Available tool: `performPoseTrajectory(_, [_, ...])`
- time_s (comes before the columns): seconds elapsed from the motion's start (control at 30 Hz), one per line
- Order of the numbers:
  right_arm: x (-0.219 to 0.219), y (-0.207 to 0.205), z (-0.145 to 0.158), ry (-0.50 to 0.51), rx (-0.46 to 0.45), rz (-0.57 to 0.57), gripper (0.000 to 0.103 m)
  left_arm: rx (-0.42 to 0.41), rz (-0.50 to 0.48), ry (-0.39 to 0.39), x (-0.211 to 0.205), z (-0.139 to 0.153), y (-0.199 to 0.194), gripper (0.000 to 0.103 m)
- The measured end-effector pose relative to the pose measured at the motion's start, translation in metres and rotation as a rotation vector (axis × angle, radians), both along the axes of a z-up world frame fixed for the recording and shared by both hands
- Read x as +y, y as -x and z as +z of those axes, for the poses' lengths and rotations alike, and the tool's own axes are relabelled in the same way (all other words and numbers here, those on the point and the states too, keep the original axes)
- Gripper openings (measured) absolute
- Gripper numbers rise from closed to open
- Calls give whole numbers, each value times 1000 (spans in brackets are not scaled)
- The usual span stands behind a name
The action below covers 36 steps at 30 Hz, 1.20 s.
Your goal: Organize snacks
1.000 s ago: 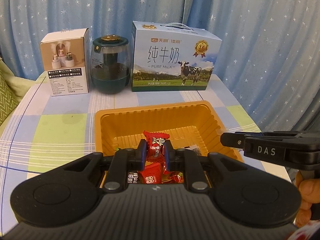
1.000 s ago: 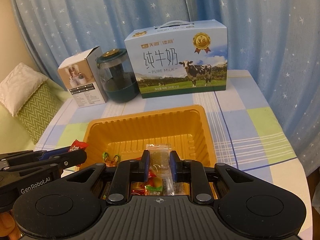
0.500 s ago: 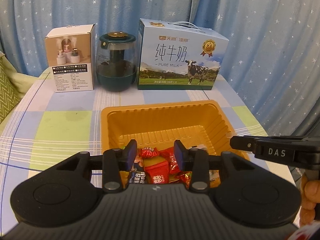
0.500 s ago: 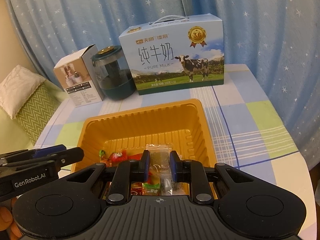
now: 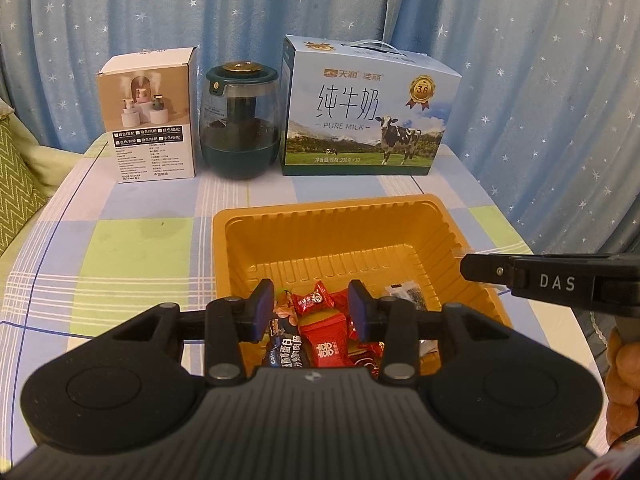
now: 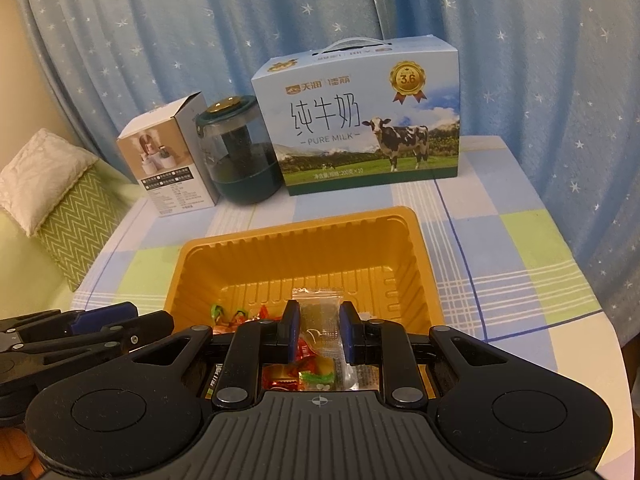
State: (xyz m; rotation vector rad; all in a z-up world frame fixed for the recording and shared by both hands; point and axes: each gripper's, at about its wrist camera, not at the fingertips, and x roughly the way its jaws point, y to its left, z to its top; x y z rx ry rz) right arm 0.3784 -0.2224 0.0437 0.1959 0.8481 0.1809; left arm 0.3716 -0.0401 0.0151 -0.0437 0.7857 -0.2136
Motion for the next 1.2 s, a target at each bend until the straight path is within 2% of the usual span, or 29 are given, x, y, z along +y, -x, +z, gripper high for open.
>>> performPoseTrajectory(0.33, [1,-5,-6,-40,-6,16,22,4,8,0,6,-5,0,38])
performPoseTrajectory(0.4, [-2,-7,-9,-79,-1,-3,42,7,12,1,8,-7,1,38])
performPoseTrajectory(0.43, [-5,-7,-10,-104,-3,-12,67,7,15,2,9,-8,2,40])
performPoseTrajectory(0.47, [-7,-6,-10,-126,-12,-24,72,7,16,4,10,-8,3,42])
performPoseTrajectory(0.6, [-13,-3,-12,-130,-8,-37,72,10,20,2,15,-13,6,47])
performPoseTrajectory(0.83, [-19,10,-15,-106,10,-49,72,15,36,-10,19,-18,16,66])
performPoseTrajectory(0.9, [-20,16,-12,-96,7,-48,72,14,44,-15,19,-18,21,74])
performPoseTrajectory(0.97, [-20,23,-8,-88,1,-50,72,2,56,-17,20,-15,27,88])
performPoseTrajectory(1.03, [-21,33,-4,-82,-9,-53,72,-6,62,-22,21,-13,35,94])
performPoseTrajectory(1.1, [-20,45,-1,-75,-14,-55,77,-10,77,-13,25,-9,43,98])
performPoseTrajectory(1.17, [-21,61,2,-65,-24,-63,87,-7,89,3,29,-6,53,101])
performPoseTrajectory(1.2, [-21,70,3,-57,-33,-70,88,-4,95,13,31,-4,58,102])
